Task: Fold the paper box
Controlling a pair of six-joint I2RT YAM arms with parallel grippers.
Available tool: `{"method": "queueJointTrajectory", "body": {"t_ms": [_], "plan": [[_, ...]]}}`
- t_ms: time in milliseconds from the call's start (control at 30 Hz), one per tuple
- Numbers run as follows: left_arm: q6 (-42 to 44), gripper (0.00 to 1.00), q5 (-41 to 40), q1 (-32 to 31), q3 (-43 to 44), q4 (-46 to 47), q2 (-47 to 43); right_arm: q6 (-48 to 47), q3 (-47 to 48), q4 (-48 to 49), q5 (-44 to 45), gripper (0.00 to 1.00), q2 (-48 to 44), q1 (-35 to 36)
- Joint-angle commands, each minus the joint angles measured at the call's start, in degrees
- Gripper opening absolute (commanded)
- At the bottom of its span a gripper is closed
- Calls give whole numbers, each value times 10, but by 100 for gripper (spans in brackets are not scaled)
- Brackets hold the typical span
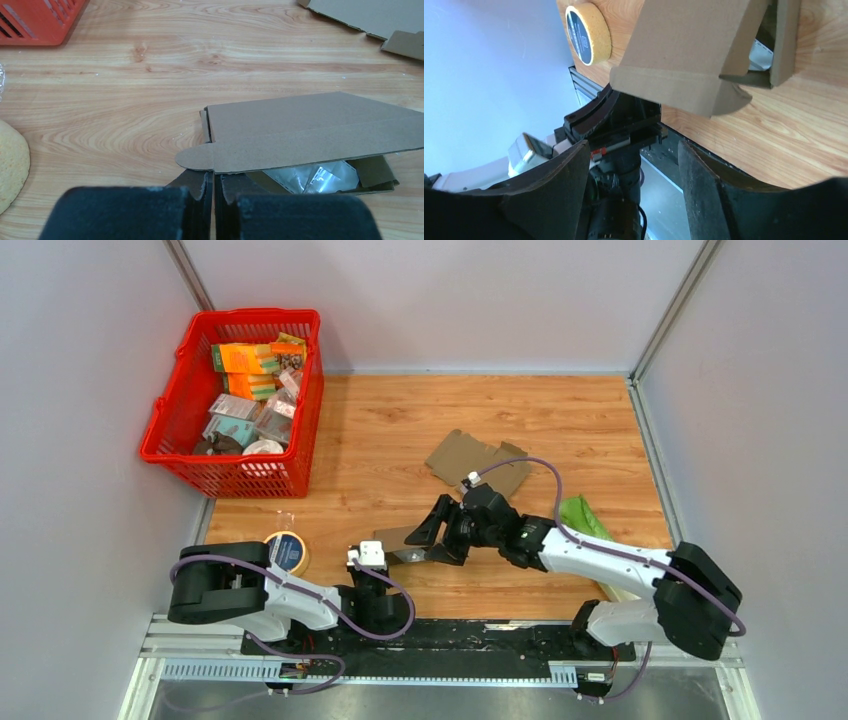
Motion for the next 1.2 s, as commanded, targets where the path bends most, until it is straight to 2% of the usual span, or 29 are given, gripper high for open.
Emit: {"method": "queueJointTrajectory", "body": {"t_ms": [0, 33, 167, 267, 300, 400, 467, 500, 667, 733, 800, 833, 867, 1000, 1033, 1167], "plan": [[19, 0, 17, -3, -9, 42, -7, 46, -2, 96, -10, 60, 55, 4], [19, 0, 19, -3, -10, 49, -7, 50, -1, 106, -10, 57, 72, 3], [28, 0, 28, -2, -17, 69, -7, 57, 8, 126, -8, 56, 106, 3], [45, 0, 43, -3, -24, 95, -11, 48, 16, 115, 12, 49, 119, 2], [57, 4, 53, -3, -30, 105, -12, 43, 18, 114, 12, 42, 126, -3], [84, 20, 80, -3, -44, 136, -33, 38, 13, 122, 6, 34, 148, -16], [100, 27, 104, -3, -50, 150, -61, 30, 10, 129, 2, 30, 159, -22], [119, 31, 139, -2, -59, 154, -74, 26, 8, 131, -1, 27, 165, -27], [141, 40, 263, -2, -97, 140, -187, -28, 22, 113, 11, 30, 171, -33], [135, 40, 318, -3, -109, 71, -239, -44, 32, 106, 5, 32, 177, -39], [155, 38, 369, -3, -108, 23, -327, -69, 37, 100, 8, 35, 179, -45], [160, 38, 384, -3, -103, -41, -358, -80, 39, 94, 7, 36, 181, -48], [169, 38, 396, -3, -96, -70, -419, -103, 42, 89, 6, 39, 184, -50], [227, 36, 518, -3, -48, -189, -543, -137, 49, 88, -14, 41, 199, -68], [222, 36, 527, -3, -37, -241, -559, -143, 49, 88, -17, 42, 200, -70], [190, 36, 514, 0, 35, -317, -606, -171, 51, 82, -22, 43, 203, -72]]}}
